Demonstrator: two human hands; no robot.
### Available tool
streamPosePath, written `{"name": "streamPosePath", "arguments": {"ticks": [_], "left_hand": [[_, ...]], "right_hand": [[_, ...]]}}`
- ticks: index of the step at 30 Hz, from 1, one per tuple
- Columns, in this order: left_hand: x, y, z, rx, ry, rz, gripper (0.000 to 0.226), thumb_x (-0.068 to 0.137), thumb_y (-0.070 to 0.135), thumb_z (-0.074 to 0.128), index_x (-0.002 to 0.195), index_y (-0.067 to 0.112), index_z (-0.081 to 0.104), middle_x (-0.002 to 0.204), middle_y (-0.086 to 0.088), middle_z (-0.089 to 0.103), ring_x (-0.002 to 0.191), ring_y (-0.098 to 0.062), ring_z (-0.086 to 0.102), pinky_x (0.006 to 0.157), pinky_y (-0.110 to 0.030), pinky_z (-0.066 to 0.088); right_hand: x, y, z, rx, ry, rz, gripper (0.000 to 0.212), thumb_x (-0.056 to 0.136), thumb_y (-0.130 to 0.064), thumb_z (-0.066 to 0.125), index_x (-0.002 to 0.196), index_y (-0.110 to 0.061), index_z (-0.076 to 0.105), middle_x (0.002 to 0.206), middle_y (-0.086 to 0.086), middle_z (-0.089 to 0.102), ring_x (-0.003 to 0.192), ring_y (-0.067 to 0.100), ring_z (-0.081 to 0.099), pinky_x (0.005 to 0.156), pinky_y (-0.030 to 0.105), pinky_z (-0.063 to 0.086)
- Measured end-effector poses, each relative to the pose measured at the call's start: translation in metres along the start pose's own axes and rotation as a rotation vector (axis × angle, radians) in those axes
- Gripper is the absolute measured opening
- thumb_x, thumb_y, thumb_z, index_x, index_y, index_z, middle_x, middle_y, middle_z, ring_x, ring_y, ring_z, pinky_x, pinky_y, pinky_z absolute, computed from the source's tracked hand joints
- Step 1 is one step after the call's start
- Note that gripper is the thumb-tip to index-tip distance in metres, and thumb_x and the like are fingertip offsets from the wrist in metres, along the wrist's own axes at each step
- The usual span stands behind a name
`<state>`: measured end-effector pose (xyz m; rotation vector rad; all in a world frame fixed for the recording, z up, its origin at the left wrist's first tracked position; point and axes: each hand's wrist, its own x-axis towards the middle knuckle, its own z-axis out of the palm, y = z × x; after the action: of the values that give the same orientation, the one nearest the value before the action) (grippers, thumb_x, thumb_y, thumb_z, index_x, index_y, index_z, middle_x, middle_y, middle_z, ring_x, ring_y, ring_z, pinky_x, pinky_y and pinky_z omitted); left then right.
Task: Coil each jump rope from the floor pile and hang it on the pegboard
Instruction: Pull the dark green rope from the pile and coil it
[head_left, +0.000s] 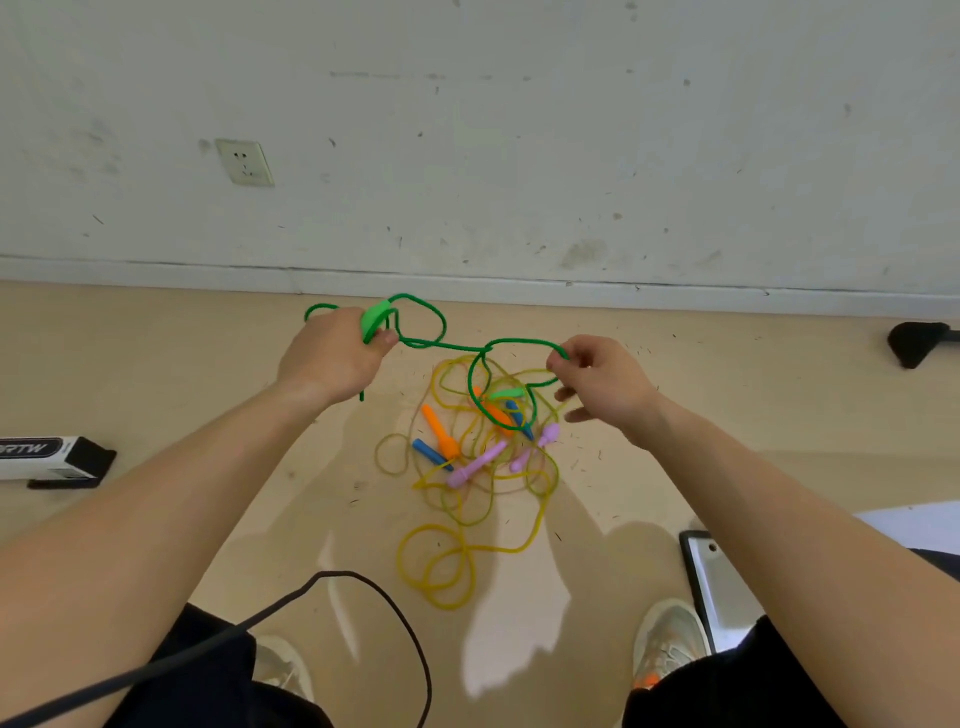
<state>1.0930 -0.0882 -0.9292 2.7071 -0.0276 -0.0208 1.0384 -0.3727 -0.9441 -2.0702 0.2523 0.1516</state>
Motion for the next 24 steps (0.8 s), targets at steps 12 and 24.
{"name": "streamPosePath", "arguments": {"ticks": [12, 24], "left_hand": [[0.000, -0.011, 0.001, -0.182, -0.191, -0.204, 0.035, 0.099, 0.041, 0.055, 0.091, 0.007, 0.060, 0.079, -0.008, 0.066, 0.063, -0.022, 0.073, 0.061, -0.039, 0.061], [-0.029, 0.050, -0.033, -1.053, -0.690, -0.040, 0.033, 0.089, 0.041, 0.064, 0.067, 0.020, 0.050, 0.069, -0.001, 0.050, 0.051, -0.016, 0.047, 0.047, -0.023, 0.042]], "right_hand": [[0.010, 0.029, -0.016, -0.005, 0.209, 0.195, 0.038, 0.096, -0.022, 0.047, 0.087, 0.011, 0.064, 0.086, 0.014, 0.073, 0.084, 0.028, 0.072, 0.079, 0.046, 0.060], [-0.005, 0.010, 0.023, -0.232, -0.332, -0.012, 0.076, 0.088, -0.004, 0.060, 0.153, -0.028, 0.031, 0.154, 0.004, 0.029, 0.131, 0.024, 0.046, 0.082, 0.024, 0.045]]}}
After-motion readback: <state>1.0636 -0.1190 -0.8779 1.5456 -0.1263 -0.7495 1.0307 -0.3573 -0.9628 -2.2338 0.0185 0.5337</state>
